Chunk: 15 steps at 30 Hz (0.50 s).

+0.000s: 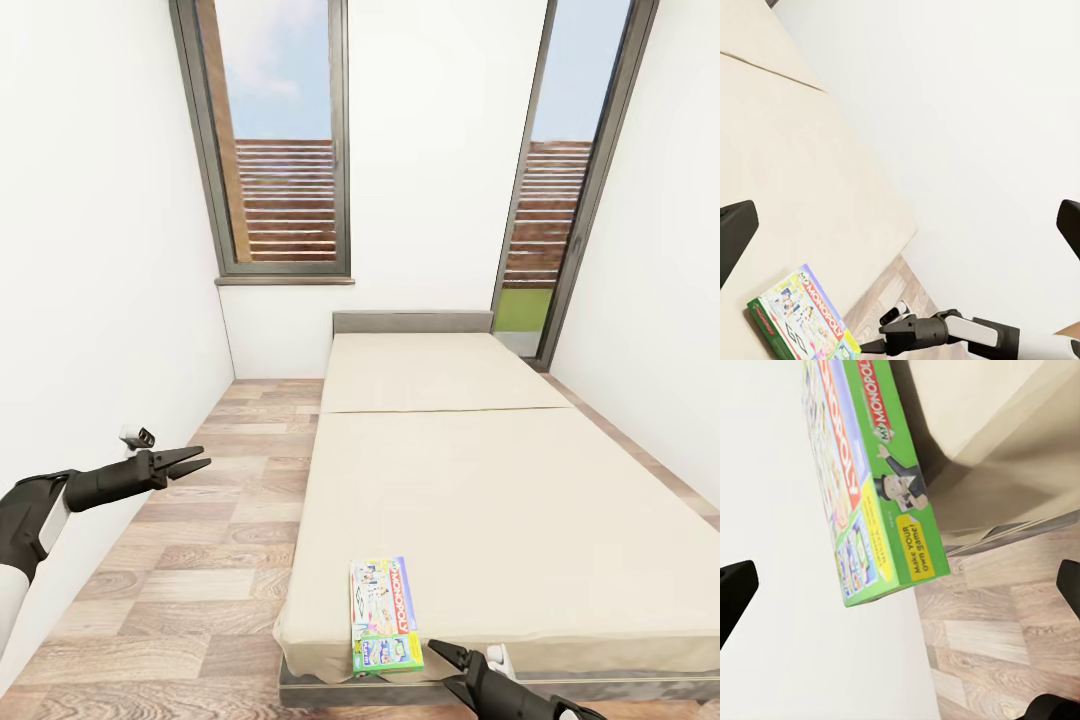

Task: Put all the toys in the child's room - the three board games (two on the bed and one on the table), the two jigsaw puzzles on the table, and the tennis ball on the table - inside the toy box on the table in the child's room.

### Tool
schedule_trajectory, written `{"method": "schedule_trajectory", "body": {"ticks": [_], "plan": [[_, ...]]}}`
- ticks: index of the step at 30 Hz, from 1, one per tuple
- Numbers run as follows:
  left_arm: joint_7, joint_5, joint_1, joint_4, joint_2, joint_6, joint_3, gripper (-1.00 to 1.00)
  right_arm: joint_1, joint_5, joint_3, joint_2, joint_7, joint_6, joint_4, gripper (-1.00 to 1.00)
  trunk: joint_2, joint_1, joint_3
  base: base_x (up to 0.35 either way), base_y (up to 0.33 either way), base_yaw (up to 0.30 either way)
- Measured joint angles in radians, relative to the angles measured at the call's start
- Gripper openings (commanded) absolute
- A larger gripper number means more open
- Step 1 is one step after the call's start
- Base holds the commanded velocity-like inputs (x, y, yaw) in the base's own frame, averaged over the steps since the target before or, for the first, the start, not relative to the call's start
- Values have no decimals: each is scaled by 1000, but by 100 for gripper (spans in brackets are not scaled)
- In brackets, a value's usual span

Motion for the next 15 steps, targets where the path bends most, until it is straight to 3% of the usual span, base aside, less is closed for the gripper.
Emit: {"method": "schedule_trajectory", "body": {"ticks": [15], "plan": [[0,0,0,0,-1,-1,0,100,0,0,0,0,2,-1,0,100,0,0,0,57,29,0]]}}
